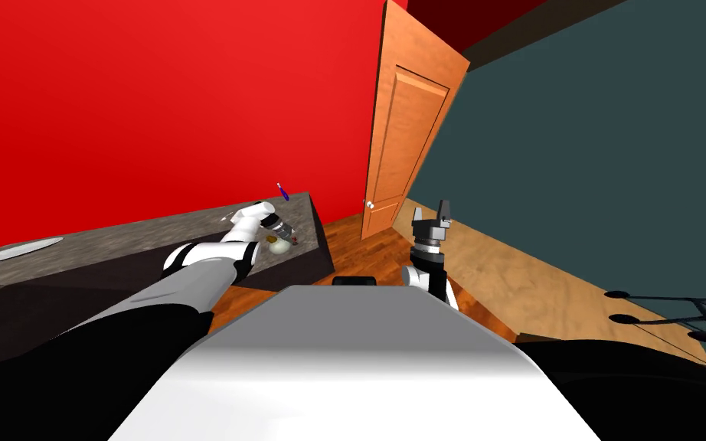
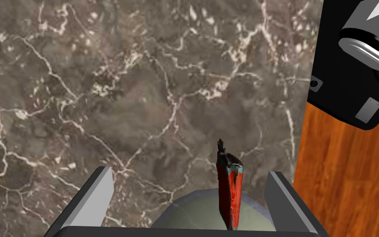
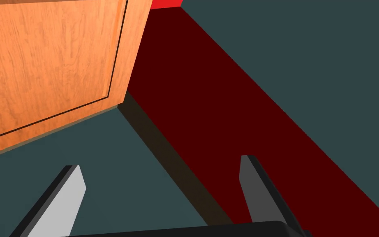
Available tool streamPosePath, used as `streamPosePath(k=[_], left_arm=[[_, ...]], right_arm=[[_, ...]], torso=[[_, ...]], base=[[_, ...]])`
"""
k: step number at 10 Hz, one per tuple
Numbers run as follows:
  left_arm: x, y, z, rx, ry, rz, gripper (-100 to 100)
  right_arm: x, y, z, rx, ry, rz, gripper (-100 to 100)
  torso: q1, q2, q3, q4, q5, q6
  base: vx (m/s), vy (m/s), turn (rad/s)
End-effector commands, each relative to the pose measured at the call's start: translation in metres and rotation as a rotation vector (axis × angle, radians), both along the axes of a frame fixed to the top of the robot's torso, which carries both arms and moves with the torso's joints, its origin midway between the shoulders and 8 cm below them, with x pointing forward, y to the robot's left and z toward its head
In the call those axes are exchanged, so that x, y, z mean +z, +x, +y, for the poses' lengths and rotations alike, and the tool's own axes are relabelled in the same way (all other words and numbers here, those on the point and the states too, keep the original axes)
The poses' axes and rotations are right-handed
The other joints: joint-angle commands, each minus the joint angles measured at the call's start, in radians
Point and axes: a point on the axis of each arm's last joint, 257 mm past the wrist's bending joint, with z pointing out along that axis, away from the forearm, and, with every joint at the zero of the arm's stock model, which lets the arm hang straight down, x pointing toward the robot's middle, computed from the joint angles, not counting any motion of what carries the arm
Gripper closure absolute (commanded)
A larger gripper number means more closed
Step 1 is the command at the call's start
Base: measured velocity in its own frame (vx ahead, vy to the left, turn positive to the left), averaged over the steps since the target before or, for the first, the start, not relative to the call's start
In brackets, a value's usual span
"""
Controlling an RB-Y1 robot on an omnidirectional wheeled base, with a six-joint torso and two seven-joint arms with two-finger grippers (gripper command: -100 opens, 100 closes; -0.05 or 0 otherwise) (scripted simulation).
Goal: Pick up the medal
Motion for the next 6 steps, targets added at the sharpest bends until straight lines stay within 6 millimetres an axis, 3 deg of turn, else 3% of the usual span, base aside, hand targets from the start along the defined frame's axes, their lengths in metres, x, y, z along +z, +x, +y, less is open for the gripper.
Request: streamPosePath(k=[1,6], left_arm=[[-0.003,-0.008,0.008,-0.028,-0.001,0.002,-100],[-0.007,-0.024,0.024,-0.125,-0.001,0.0,-100]], right_arm=[[0.0,0.0,0.0,0.0,0.0,0.0,0],[0.0,0.0,0.0,0.0,0.0,0.0,0]], torso=[[0.0,0.0,0.0,0.0,0.0,0.0],[-0.006,-0.003,-0.001,0.0,-0.001,-0.001]], base=[[0.099,-0.09,0.256],[0.127,-0.138,0.211]])
